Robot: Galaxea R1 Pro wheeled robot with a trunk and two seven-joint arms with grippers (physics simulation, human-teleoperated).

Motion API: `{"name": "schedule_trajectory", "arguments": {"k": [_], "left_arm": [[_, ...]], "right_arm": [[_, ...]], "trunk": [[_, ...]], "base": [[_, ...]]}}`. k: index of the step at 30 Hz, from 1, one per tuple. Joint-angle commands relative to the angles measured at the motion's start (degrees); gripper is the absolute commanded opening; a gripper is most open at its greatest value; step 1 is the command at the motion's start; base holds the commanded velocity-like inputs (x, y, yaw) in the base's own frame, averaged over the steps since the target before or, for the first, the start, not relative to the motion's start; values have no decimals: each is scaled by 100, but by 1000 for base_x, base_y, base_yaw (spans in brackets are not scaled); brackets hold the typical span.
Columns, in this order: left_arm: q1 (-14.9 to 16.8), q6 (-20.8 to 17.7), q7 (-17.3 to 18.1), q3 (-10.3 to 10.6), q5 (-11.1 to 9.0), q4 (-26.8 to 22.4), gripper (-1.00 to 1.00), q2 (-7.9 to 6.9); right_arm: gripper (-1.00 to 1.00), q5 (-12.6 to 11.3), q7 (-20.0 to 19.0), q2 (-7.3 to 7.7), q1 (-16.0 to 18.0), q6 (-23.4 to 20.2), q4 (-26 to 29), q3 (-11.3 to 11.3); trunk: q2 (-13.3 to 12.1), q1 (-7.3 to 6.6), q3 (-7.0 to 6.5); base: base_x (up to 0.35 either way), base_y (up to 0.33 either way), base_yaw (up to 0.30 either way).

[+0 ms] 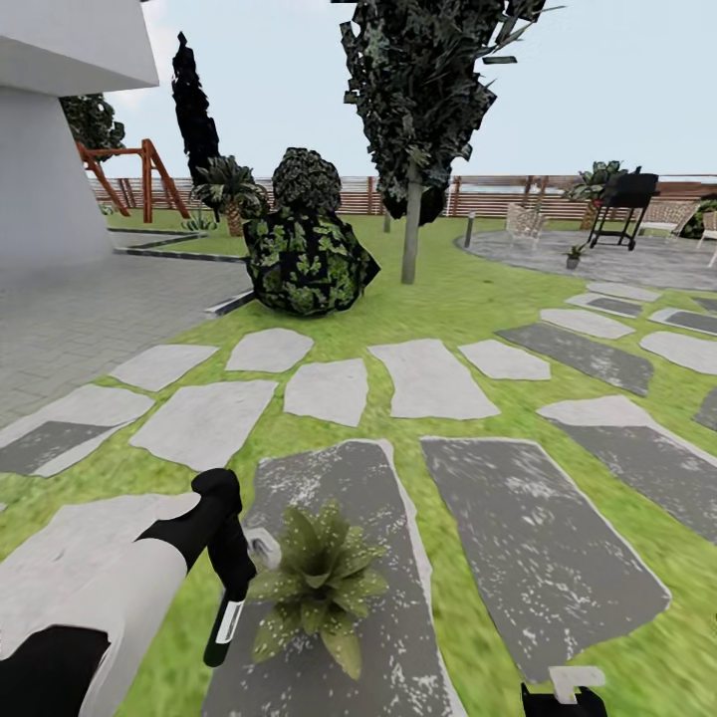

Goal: Pick up the pesticide atomizer in the garden and spray insectifuge to fully cover both potted plants in the garden.

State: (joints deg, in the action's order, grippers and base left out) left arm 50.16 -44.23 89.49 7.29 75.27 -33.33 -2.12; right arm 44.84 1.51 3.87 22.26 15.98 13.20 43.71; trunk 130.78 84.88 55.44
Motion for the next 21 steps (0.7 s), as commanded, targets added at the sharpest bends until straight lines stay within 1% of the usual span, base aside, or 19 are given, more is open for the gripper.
{"name": "schedule_trajectory", "arguments": {"k": [1, 6, 10, 17, 21], "left_arm": [[3, -63, 51, 29, 31, -7, -100, -6], [3, -68, 51, 37, 27, -7, -100, 0], [12, -104, 51, 40, 51, -12, -100, 6], [21, -129, 51, 50, 74, -21, -100, 1], [45, -143, 51, 55, 116, -85, -100, 1]], "right_arm": [[100, 60, 16, 0, 6, 28, -10, 42], [100, 60, 16, 0, 6, 28, -10, 42], [100, 60, 16, 0, 6, 28, -10, 42], [100, 60, 16, 0, 6, 28, -10, 42], [100, 60, 16, 0, 6, 28, -10, 42]], "trunk": [[2, -1, 5], [2, -1, 5], [2, -1, 5], [2, -1, 5], [2, -1, 5]], "base": [[0, -207, 13], [0, -259, 6], [70, -215, 188], [171, -18, 267], [14, 0, 49]]}}
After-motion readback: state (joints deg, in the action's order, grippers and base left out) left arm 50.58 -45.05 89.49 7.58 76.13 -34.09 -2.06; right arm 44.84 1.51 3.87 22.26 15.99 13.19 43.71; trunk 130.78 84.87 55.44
